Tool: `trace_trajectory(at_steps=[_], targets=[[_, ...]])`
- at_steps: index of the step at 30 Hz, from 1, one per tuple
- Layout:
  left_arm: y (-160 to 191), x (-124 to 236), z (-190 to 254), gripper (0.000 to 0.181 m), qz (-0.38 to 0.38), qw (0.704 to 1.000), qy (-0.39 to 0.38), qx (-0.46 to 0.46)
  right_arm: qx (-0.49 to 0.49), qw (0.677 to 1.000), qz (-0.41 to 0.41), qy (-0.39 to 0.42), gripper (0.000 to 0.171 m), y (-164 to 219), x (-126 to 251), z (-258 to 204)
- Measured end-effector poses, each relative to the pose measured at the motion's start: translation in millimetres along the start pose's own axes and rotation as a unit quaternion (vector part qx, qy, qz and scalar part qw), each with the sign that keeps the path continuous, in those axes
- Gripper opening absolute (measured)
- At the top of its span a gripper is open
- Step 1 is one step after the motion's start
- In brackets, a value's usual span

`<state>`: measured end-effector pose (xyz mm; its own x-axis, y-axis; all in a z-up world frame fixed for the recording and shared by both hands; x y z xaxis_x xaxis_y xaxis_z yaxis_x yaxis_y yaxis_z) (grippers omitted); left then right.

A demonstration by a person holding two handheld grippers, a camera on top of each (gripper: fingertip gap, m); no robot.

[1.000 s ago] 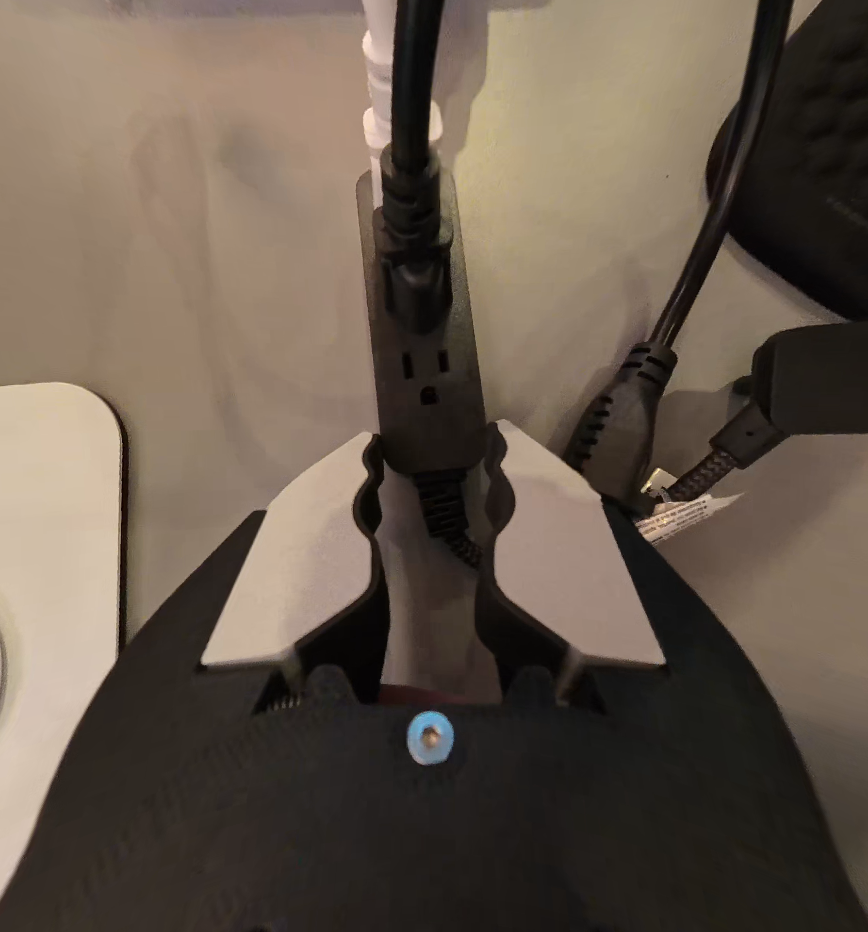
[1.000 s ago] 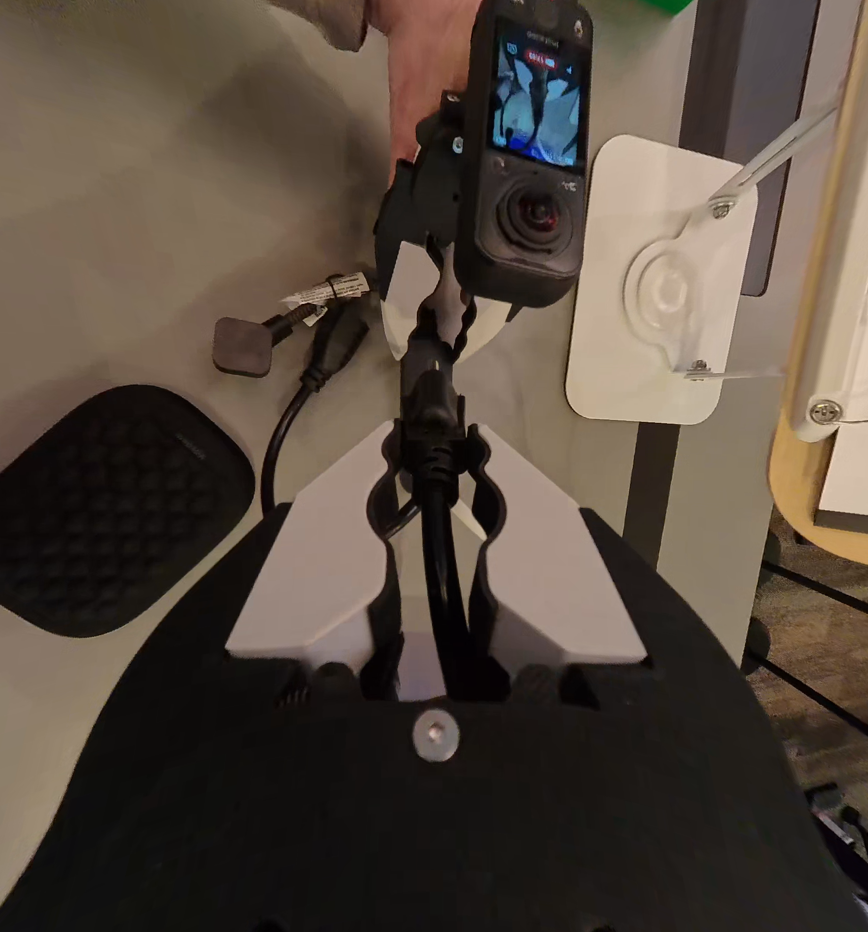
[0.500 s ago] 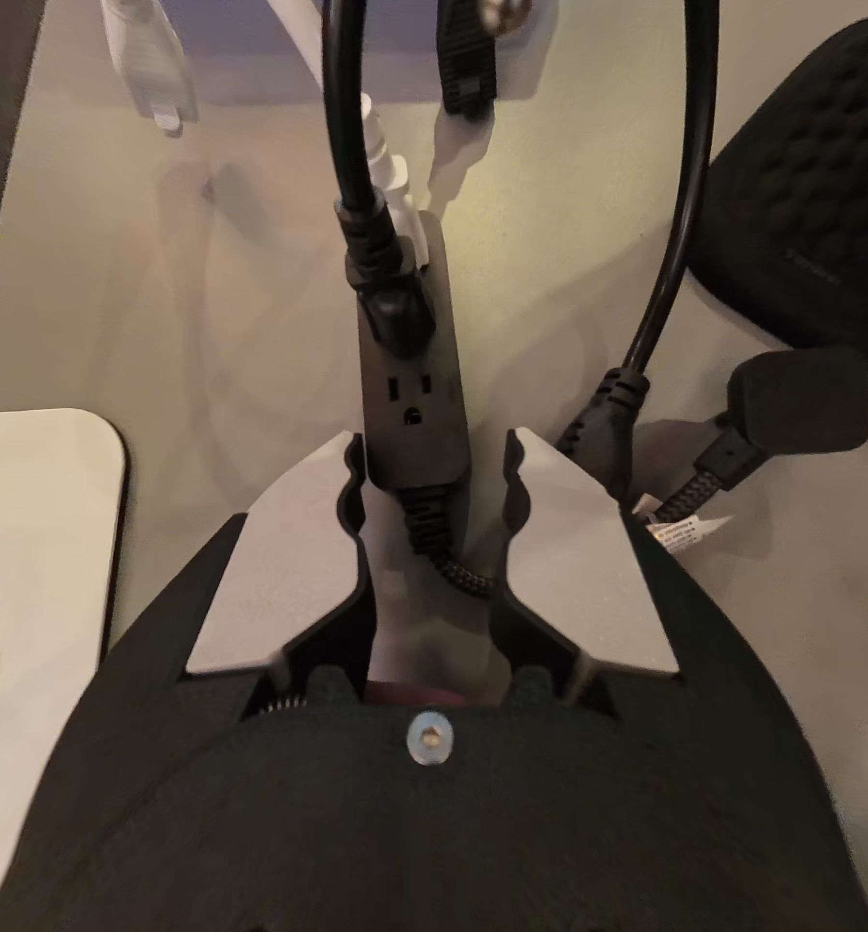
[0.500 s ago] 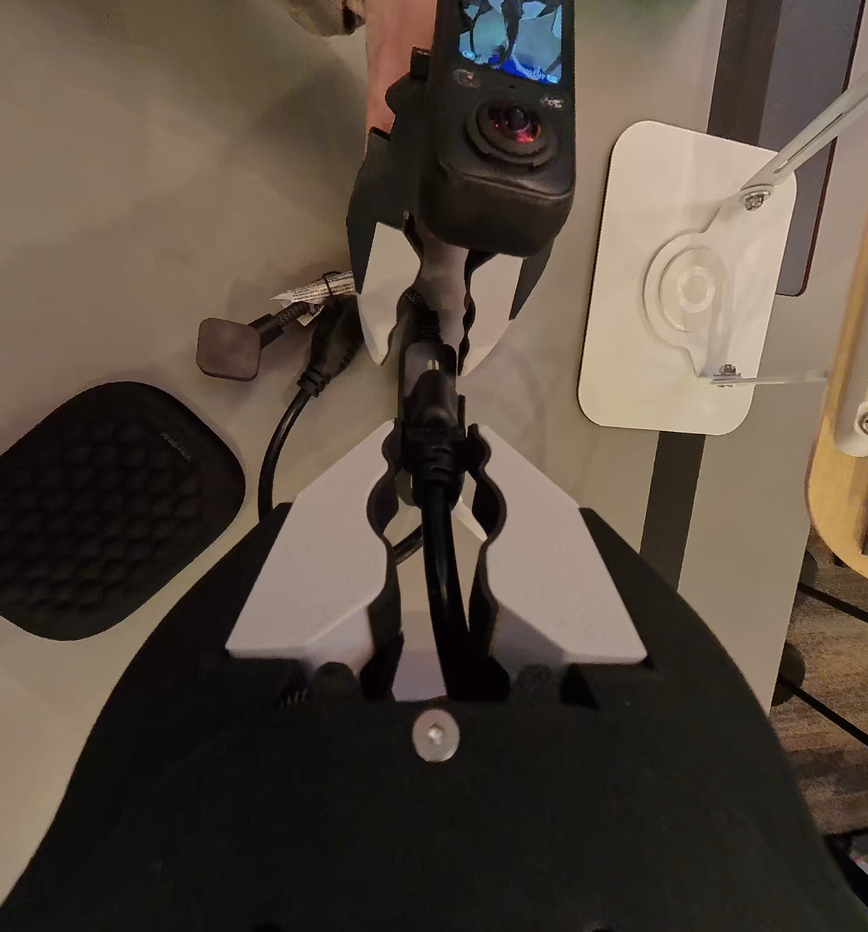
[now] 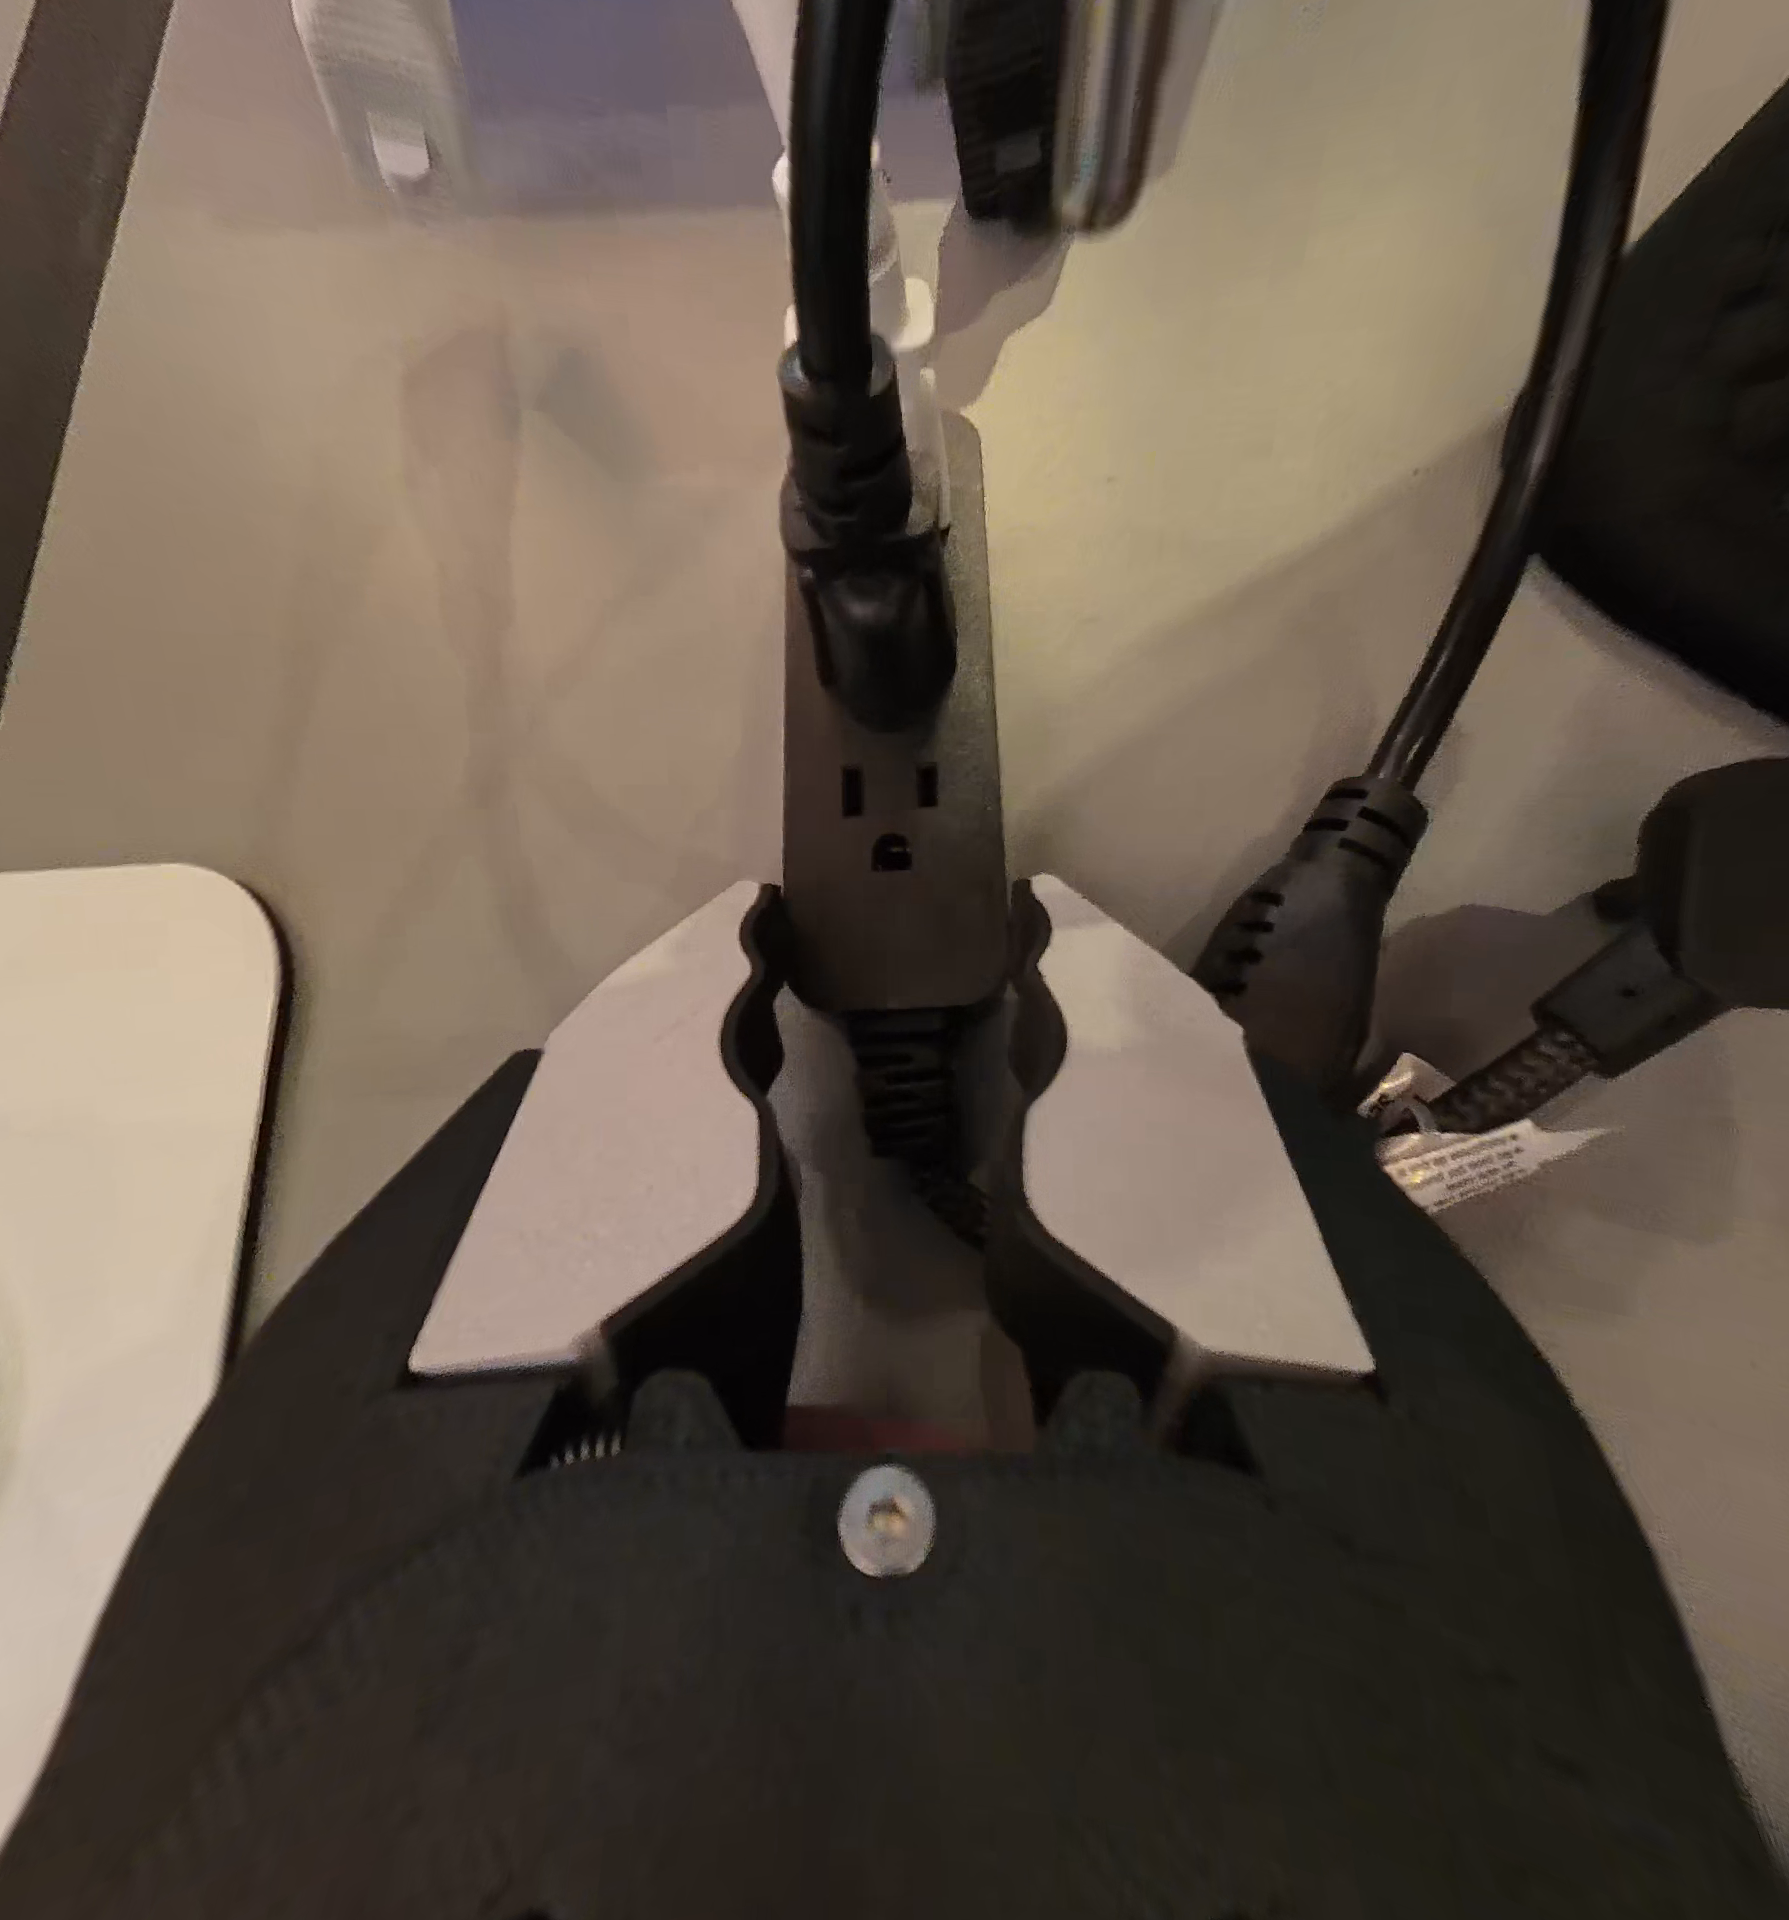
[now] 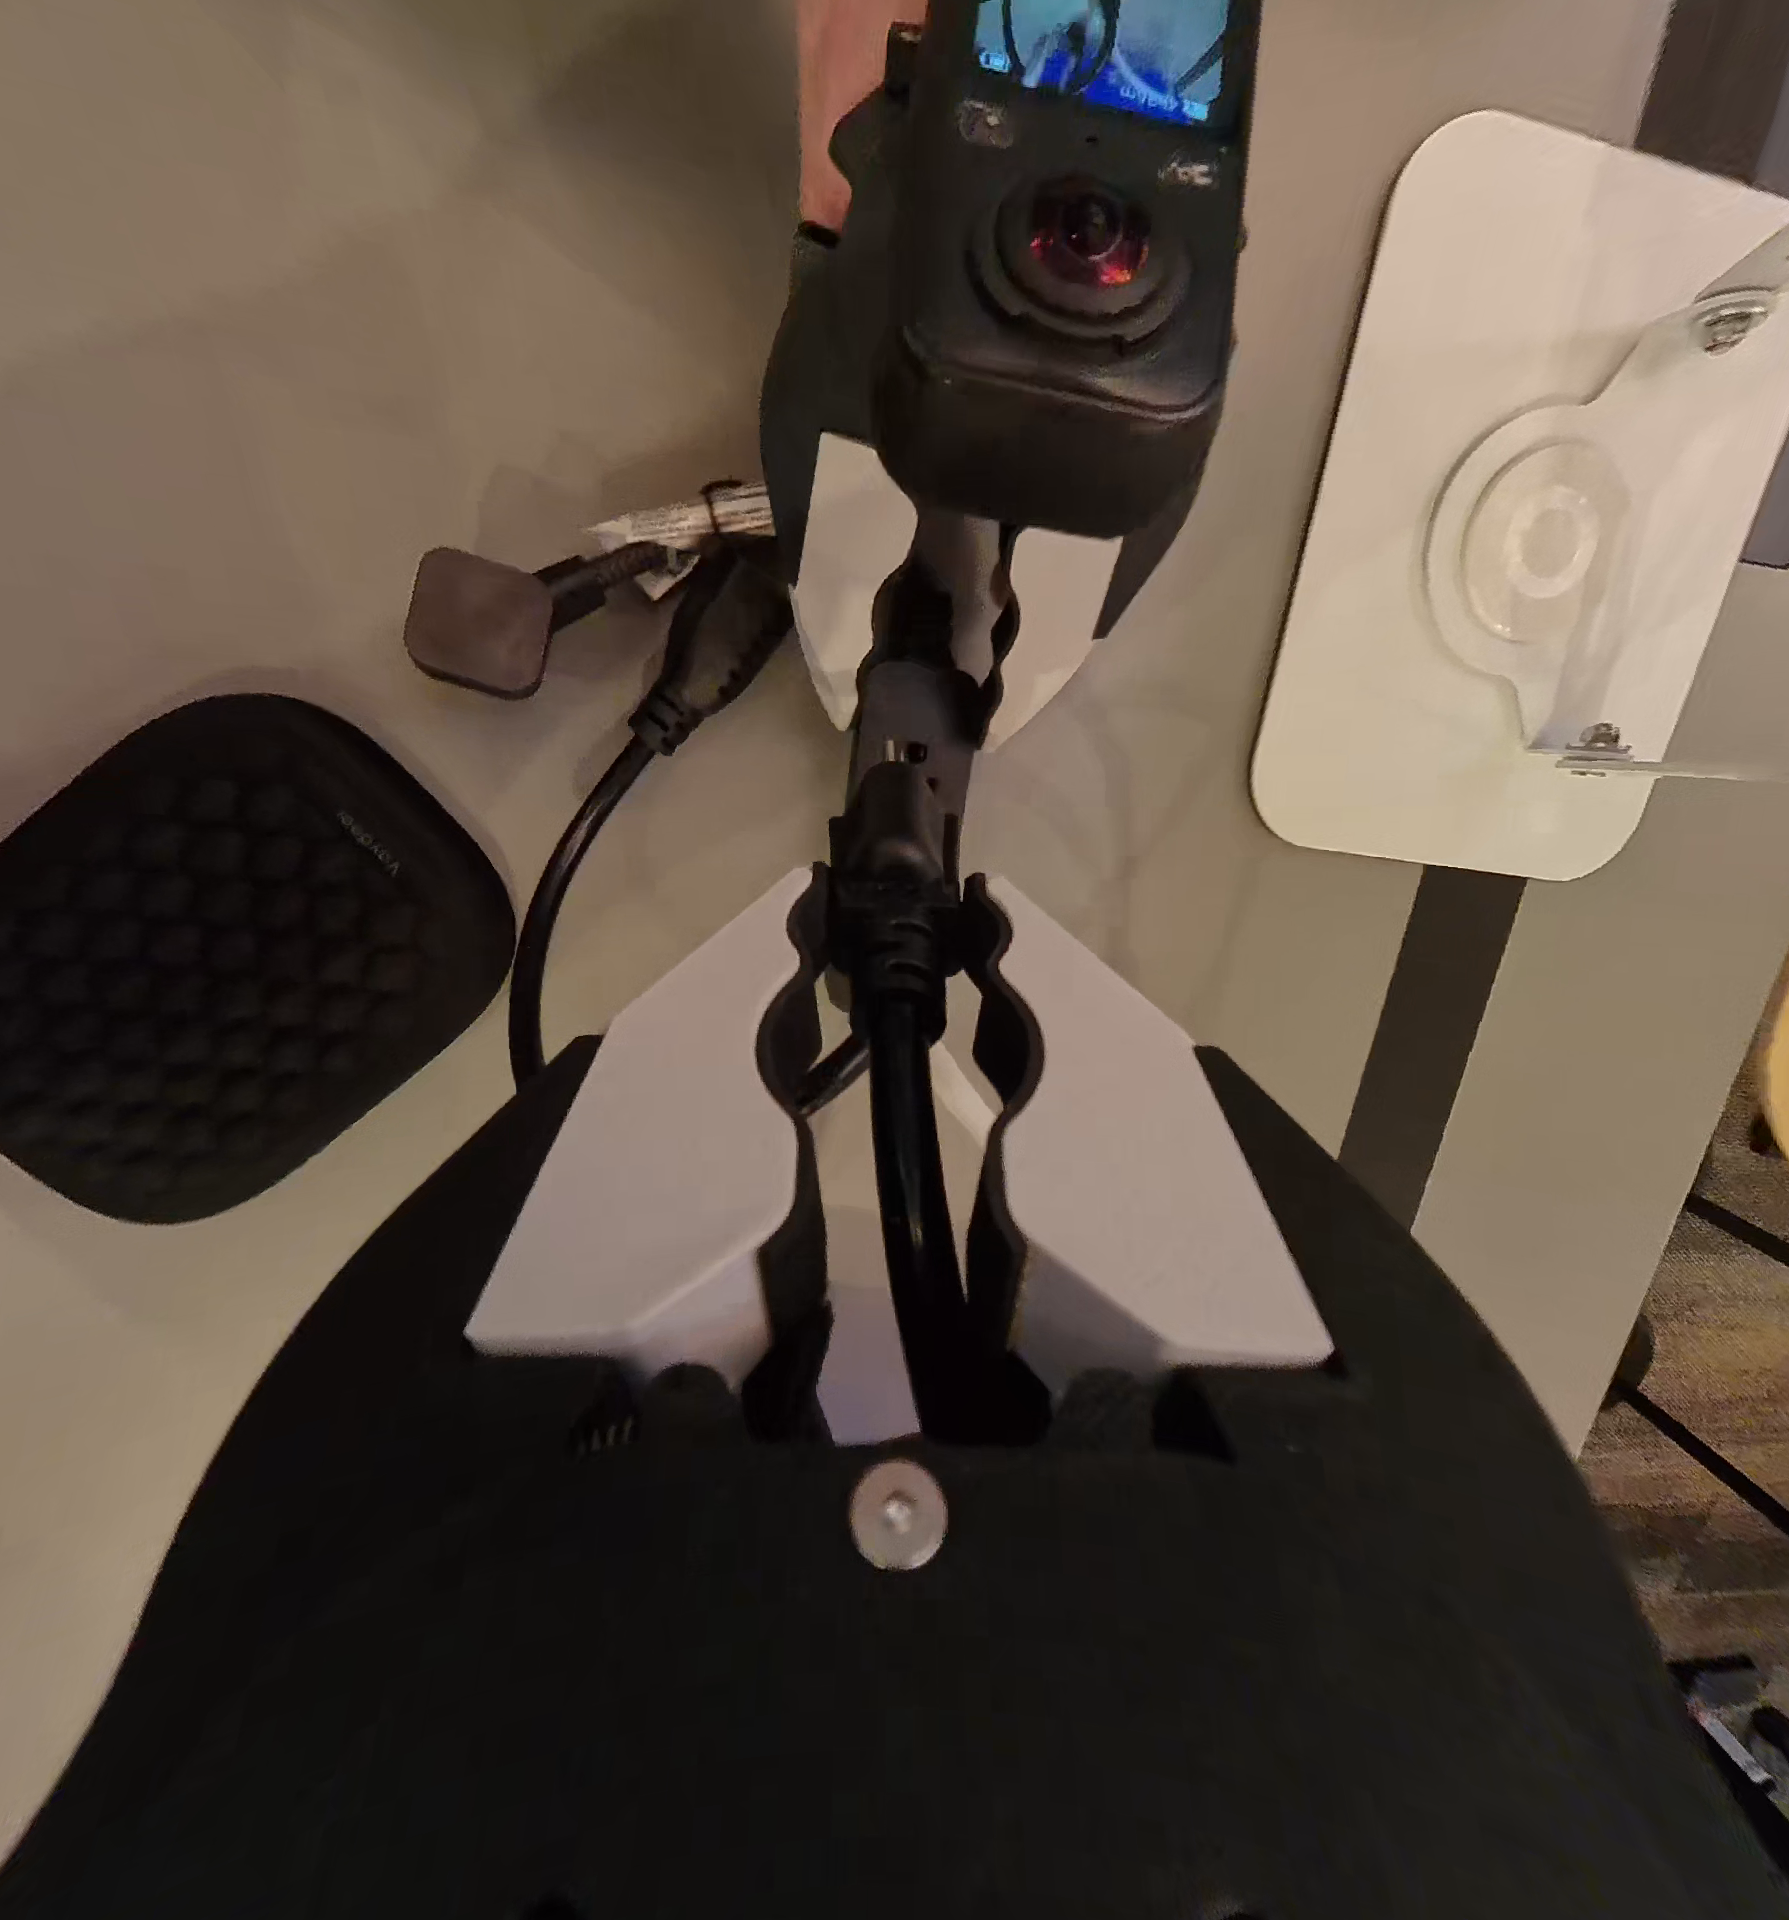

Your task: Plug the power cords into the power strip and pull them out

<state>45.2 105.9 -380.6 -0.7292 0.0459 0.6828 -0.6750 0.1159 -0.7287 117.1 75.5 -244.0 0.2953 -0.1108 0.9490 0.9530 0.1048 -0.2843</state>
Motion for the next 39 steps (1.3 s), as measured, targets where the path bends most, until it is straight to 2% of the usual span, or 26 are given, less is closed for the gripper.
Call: trace_trajectory(at_steps=[10,21,39], targets=[[0,-1,0,0.041,0.014,1.000,0.004,-0.006,0.017,0.996,-0.078,-0.028,0.022,7,-24,2],[0,-1,-1,0.041,0.019,1.000,0.010,-0.002,0.029,0.992,-0.118,-0.046,0.023,2,-46,10],[0,-1,0,0.041,0.021,1.000,0.012,-0.003,0.022,0.987,-0.138,-0.081,0.023,3,-76,16]])
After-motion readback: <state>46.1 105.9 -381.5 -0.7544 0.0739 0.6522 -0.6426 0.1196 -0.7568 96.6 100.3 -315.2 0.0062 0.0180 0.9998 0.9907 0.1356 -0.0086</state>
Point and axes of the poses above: each gripper's, where its closed fingertips meet, x back along the fingers, y out of its underside, z = x × y across the jaws, the point moved 5 cm from there along x, back along the fingers, and after that the axes turned 3 degrees about x, right-handed, at the moved point
